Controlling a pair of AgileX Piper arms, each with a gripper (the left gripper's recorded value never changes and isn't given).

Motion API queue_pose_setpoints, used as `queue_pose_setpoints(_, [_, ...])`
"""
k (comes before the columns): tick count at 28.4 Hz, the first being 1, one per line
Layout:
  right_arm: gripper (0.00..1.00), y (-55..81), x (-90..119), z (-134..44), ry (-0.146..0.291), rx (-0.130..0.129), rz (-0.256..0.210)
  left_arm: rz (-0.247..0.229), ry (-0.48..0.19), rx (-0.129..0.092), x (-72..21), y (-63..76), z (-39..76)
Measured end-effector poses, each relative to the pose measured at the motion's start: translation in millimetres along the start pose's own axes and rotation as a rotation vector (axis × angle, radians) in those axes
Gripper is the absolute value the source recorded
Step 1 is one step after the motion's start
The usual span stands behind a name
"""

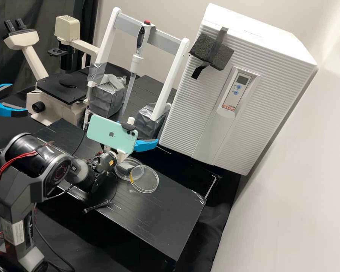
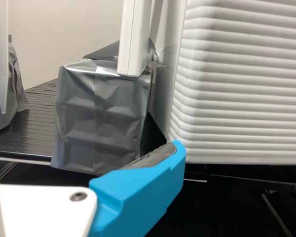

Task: Open the bottle

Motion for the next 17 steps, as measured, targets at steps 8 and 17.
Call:
queue_pose_setpoints(8, [1.0,0.0,0.0,0.0,0.0,0.0,0.0,0.0,0.0,0.0,0.0,0.0,0.0])
queue_pose_setpoints(17, [1.0,0.8,-9.9,-2.7,0.011,0.012,-0.006,-0.002,-0.035,0.003,3.9,0.4,5.9])
